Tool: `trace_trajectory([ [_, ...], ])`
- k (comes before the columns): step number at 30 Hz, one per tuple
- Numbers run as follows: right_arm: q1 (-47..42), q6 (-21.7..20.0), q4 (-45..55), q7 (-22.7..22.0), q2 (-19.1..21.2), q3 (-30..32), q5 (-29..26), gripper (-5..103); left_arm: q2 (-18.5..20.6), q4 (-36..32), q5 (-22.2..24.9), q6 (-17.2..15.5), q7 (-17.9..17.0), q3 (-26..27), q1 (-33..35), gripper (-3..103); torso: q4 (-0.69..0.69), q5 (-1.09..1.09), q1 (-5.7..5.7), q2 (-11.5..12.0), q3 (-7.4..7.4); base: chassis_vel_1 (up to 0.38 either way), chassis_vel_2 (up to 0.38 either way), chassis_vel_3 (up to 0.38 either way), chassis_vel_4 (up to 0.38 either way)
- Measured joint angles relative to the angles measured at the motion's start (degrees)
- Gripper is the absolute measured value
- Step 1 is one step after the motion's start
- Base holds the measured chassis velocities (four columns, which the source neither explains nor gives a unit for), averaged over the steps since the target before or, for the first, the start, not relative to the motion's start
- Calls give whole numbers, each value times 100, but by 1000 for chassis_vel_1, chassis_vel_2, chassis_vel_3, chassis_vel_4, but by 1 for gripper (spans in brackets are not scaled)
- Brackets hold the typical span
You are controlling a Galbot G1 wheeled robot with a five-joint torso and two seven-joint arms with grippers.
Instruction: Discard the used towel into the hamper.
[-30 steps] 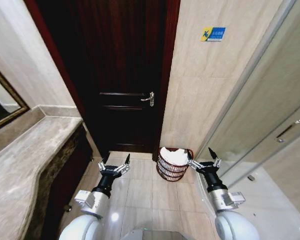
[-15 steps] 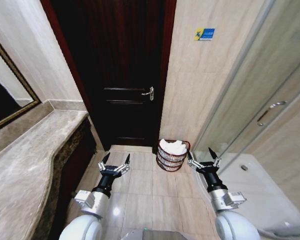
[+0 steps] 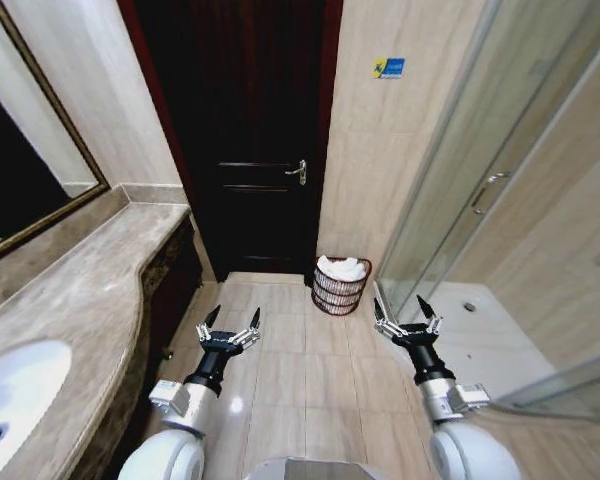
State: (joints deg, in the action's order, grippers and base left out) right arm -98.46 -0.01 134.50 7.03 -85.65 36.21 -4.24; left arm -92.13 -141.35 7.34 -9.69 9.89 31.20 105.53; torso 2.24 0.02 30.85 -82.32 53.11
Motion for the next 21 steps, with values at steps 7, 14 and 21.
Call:
trace_trajectory([
  [7, 4, 0, 0, 0, 0, 2, 0, 100, 0, 0, 0, 0, 0, 0, -4, 100, -1, -1, 11, 5, 5, 5, -36, -62, 28],
  [14, 6, 0, -1, 0, 0, 1, 0, 100, -1, 0, 1, 0, 0, 0, -4, 100, 0, -2, 16, 6, 6, -50, 54, 59, -41],
  [21, 3, 0, -1, 0, 0, 1, 0, 100, 0, 0, 0, 0, 0, 0, -2, 100, 0, -2, 5, 4, 2, 22, -10, -18, 5],
])
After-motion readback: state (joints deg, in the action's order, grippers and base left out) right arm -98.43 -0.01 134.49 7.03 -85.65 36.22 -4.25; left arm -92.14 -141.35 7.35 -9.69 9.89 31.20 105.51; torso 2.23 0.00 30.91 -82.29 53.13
